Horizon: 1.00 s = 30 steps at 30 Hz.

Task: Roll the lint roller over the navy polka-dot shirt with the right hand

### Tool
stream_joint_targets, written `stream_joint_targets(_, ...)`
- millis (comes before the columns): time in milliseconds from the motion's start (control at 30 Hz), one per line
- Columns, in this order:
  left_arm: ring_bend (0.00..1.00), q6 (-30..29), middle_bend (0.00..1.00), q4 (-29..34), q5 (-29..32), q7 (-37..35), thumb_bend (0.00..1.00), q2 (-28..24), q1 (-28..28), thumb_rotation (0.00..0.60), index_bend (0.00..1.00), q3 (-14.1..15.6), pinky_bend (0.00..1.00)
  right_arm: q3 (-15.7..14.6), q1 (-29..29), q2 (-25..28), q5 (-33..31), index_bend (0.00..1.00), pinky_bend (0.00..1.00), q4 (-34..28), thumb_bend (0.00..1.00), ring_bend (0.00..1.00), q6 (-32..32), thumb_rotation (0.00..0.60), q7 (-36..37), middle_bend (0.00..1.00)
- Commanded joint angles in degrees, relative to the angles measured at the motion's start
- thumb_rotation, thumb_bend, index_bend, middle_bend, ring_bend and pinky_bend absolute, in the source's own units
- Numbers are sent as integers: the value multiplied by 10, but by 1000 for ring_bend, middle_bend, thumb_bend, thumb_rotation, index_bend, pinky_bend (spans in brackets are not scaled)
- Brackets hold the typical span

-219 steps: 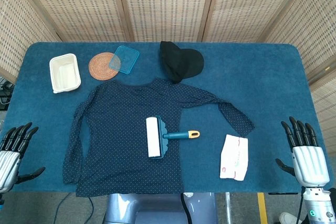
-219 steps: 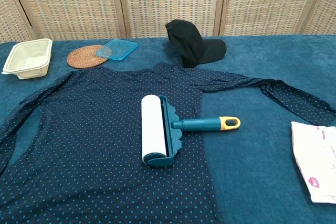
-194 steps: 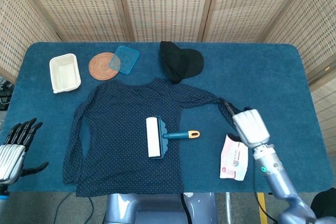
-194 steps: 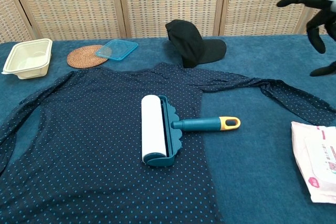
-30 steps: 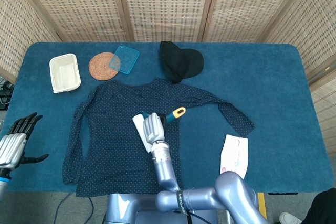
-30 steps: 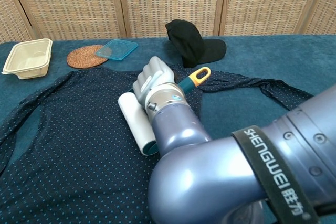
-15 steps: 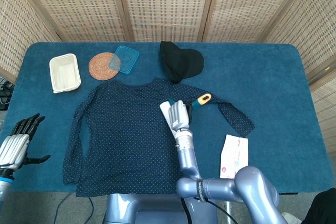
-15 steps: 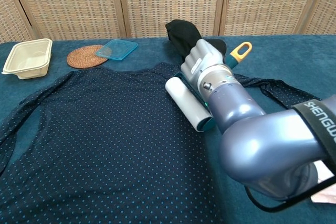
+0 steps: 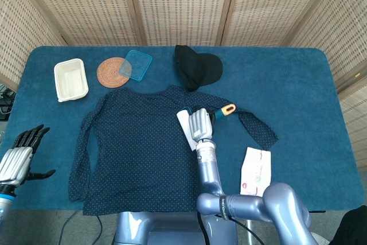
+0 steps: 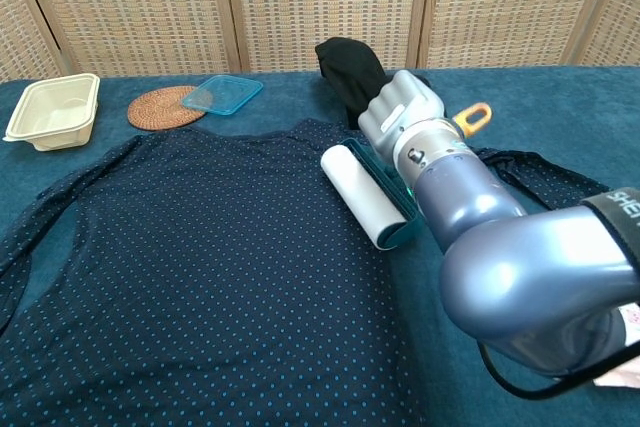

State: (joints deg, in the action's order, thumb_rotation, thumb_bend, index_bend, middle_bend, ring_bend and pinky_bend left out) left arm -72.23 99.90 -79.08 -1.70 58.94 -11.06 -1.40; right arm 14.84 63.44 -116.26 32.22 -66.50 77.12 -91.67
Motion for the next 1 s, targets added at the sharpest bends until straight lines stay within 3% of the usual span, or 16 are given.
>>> stream_joint_targets(33,0,-2,0,1,-4,-5,0,-2,1,600,0,1,0,11,-15,20,5,0,1000,-37,0,1000,20,600,8,981)
stream_joint_targets(233,0,-20,0,5,-25,-24,0,-12,9,600,0,5,0,2,-71,103,34,0,1000,-153,0,1000,63,600,64,977)
stream_joint_targets(333,0,-29,0,5,-39,-32,0,-15,13,600,0,9,0,-20,-117,173,89,0,1000,-215,0,999,57,600,161,943)
stream_joint_targets(400,0,-33,0,5,-47,-34,0,-15,16,600,0,12,0,-36,-149,217,133,0,987,-242,0,957,43,600,247,854)
stream_joint_targets(433,0,-36,0,5,-51,-36,0,-16,17,600,0,13,0,-45,-166,239,156,0,913,-253,0,881,33,600,294,760)
stream_joint_targets(500,0,-45,0,6,-62,-39,0,-18,21,600,0,17,0,-65,-210,294,199,0,655,-275,0,646,14,600,413,540)
stream_joint_targets(567,0,-51,0,6,-70,-40,0,-18,24,600,0,20,0,-81,-234,330,227,0,273,-287,0,291,-6,600,486,260)
stream_joint_targets(633,0,-57,0,7,-77,-41,0,-18,28,600,0,23,0,-96,-262,372,242,0,65,-307,0,81,-35,600,569,87)
stream_joint_targets(700,0,-62,0,7,-85,-40,0,-16,32,600,0,28,0,-112,-292,405,273,0,0,-317,0,0,-48,600,653,3)
stream_joint_targets(767,0,-69,0,6,-93,-37,0,-15,35,600,0,30,0,-129,-320,420,321,0,0,-302,0,0,-41,600,727,0)
stream_joint_targets(1000,0,-87,0,6,-109,-37,0,-14,41,600,0,33,0,-169,-390,404,430,0,0,-217,0,0,30,600,820,0)
